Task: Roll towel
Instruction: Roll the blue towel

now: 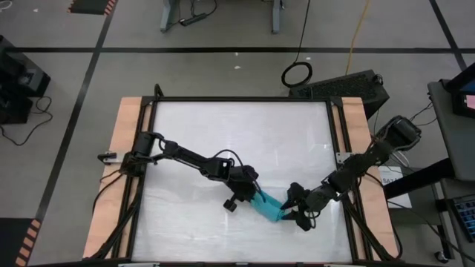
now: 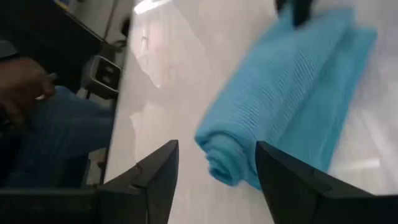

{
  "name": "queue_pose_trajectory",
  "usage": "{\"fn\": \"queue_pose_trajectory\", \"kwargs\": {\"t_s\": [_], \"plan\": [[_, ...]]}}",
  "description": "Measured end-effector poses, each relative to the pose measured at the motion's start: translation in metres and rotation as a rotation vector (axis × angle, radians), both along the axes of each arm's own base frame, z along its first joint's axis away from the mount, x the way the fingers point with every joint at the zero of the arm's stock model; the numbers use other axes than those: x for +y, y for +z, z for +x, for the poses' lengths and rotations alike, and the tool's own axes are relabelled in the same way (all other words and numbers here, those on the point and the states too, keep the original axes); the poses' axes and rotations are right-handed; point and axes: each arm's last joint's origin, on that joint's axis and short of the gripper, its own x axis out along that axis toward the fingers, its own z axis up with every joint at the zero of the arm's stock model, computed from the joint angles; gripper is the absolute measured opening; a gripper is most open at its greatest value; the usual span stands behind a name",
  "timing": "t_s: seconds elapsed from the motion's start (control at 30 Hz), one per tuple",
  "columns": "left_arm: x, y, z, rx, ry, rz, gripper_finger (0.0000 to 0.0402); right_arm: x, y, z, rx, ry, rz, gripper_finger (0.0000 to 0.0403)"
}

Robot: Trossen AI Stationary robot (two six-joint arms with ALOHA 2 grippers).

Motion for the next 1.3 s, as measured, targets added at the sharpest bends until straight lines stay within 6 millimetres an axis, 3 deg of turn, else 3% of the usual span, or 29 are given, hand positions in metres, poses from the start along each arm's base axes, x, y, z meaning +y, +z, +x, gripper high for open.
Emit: {"fn": "queue_pose_trajectory", "kwargs": {"t_s": [0.23,0.4,0.63,0.77,0.97,1.1,1.3], "plan": [[0.005,0.001,0.000,0.061,0.040,-0.121,0.0012,0.010,0.029,0.002,-0.202,0.109,-0.180,0.0198],[0.009,0.001,0.001,0.093,0.057,-0.185,0.0011,0.018,0.034,0.009,-0.212,0.180,-0.340,0.0198],[0.016,0.002,0.002,0.109,0.075,-0.229,0.0011,0.027,0.007,0.020,-0.062,0.194,-0.416,0.0199],[0.017,0.002,0.002,0.106,0.069,-0.239,0.0010,0.027,-0.012,0.021,0.045,0.109,-0.421,0.0199],[0.017,0.004,0.003,0.101,0.034,-0.291,0.0010,0.028,-0.023,0.024,0.085,0.034,-0.385,0.0193],[0.023,0.006,0.004,0.117,0.037,-0.355,0.0011,0.030,-0.028,0.026,0.102,-0.008,-0.347,0.0152],[0.035,0.006,0.003,0.170,0.067,-0.425,0.0011,0.030,-0.032,0.026,0.116,-0.019,-0.343,0.0033]]}}
